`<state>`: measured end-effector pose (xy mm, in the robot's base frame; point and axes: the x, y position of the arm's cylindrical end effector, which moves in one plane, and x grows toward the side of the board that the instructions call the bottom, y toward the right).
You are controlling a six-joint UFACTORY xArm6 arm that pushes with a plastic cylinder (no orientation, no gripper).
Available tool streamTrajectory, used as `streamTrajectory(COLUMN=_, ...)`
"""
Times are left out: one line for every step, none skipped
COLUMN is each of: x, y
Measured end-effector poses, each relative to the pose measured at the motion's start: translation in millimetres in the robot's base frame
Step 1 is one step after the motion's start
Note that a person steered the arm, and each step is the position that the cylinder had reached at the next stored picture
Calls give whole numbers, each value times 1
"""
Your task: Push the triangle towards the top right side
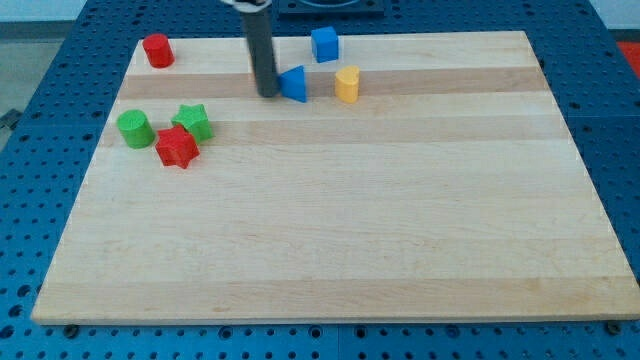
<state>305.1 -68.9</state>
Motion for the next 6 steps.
streamTrajectory(x=-5, y=61)
streamTrajectory(x=-13, y=111)
streamTrajectory(x=-13, y=107)
streamTrajectory(x=-13, y=104)
streamTrajectory(x=-14, y=136)
streamTrajectory(x=-18, y=179)
